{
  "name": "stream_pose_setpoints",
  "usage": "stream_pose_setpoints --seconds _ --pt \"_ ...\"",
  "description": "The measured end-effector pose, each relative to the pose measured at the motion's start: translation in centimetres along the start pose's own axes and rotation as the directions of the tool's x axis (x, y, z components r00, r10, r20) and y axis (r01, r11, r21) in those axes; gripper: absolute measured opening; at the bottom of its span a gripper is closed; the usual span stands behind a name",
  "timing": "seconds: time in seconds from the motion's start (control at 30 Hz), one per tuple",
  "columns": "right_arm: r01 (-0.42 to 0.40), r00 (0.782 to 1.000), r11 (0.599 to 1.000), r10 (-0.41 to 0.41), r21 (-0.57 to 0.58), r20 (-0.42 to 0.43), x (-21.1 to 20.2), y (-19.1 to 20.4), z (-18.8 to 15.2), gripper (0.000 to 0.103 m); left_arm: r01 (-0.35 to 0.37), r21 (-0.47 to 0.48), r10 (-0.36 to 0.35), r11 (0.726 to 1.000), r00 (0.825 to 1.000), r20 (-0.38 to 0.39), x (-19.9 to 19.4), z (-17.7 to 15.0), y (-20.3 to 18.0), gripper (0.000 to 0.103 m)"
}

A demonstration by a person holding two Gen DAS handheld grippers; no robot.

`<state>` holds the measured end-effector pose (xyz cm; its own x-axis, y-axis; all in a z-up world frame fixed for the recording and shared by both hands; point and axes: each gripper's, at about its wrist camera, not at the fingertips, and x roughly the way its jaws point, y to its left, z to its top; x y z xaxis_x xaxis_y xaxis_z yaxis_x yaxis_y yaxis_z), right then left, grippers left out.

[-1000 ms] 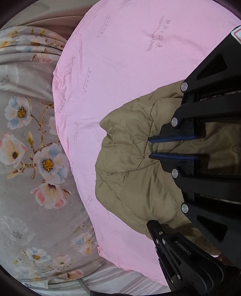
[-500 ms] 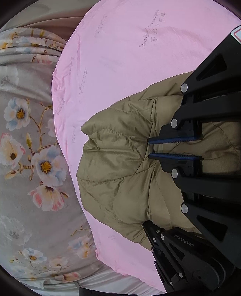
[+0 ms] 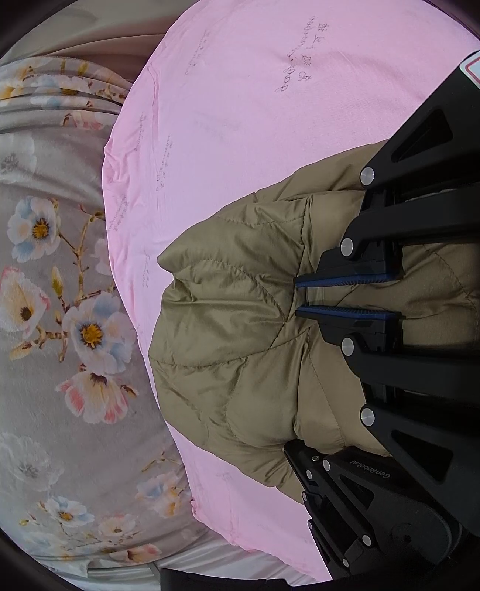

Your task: Fold large clothes

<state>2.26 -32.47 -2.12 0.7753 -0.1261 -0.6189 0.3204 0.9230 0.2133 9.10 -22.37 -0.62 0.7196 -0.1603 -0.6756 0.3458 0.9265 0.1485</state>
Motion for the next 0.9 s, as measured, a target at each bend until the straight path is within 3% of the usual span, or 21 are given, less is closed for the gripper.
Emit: stream_pose_setpoints --seconds 0.1,0.2,0.23,0.27,0.3,0.33,0.37,0.43,0.5,0.63,0.73,0.8,0.9 --pt "-0.023 1.0 1.0 0.023 0.012 -0.001 -0.3 -0.4 0.2 0.008 0.015 -0.007 -0.015 1.0 1.0 -0.002 -0.2 0.1 0.2 0.0" --pt "-0.036 0.999 0.999 0.036 0.021 -0.033 -2.2 -1.0 0.9 0.012 0.084 -0.035 -0.085 0.996 0.996 -0.034 -1.4 0.3 1.6 0.0" --pt "-0.041 0.998 0.999 0.042 0.036 -0.04 -3.1 -1.3 1.1 0.015 0.109 -0.047 -0.111 0.993 0.993 -0.045 -2.1 0.3 2.3 0.006" --pt "-0.048 0.998 0.997 0.051 0.062 -0.042 -4.4 -1.9 1.2 0.024 0.126 -0.058 -0.129 0.99 0.99 -0.052 -2.8 0.3 3.0 0.021" --pt "-0.052 0.998 0.995 0.056 0.086 -0.043 -5.4 -2.6 1.4 0.043 0.143 -0.071 -0.148 0.987 0.987 -0.061 -3.5 0.2 3.8 0.033" --pt "-0.051 0.997 0.993 0.055 0.102 -0.045 -6.2 -3.2 1.5 0.053 0.169 -0.097 -0.177 0.981 0.981 -0.075 -4.3 0.2 5.0 0.069" --pt "-0.048 0.997 0.992 0.055 0.117 -0.055 -6.8 -4.0 1.5 0.065 0.172 -0.124 -0.183 0.977 0.98 -0.081 -4.7 0.1 5.9 0.093" --pt "-0.058 0.991 0.987 0.074 0.148 -0.108 -7.0 -5.7 1.5 0.065 0.181 -0.176 -0.196 0.968 0.978 -0.072 -5.6 -0.2 8.1 0.093" --pt "-0.105 0.971 0.964 0.152 0.243 -0.185 -6.2 -7.8 1.1 0.067 0.196 -0.216 -0.225 0.956 0.967 -0.119 -5.1 -0.5 9.7 0.095" --pt "-0.225 0.889 0.863 0.371 0.452 -0.267 -3.7 -10.6 -0.7 0.071 0.27 -0.376 -0.369 0.886 0.903 -0.22 -2.3 -1.8 12.7 0.095" --pt "-0.253 0.851 0.822 0.44 0.51 -0.286 -2.6 -10.7 -1.6 0.076 0.337 -0.494 -0.494 0.802 0.839 -0.229 -0.9 -2.8 13.8 0.095" --pt "-0.285 0.805 0.767 0.517 0.575 -0.291 -1.5 -10.5 -2.6 0.076 0.373 -0.529 -0.552 0.762 0.802 -0.229 -0.5 -3.1 13.8 0.095" --pt "-0.316 0.785 0.728 0.561 0.608 -0.263 -1.2 -10.0 -3.6 0.078 0.424 -0.545 -0.619 0.723 0.749 -0.237 -0.1 -3.3 12.5 0.095"
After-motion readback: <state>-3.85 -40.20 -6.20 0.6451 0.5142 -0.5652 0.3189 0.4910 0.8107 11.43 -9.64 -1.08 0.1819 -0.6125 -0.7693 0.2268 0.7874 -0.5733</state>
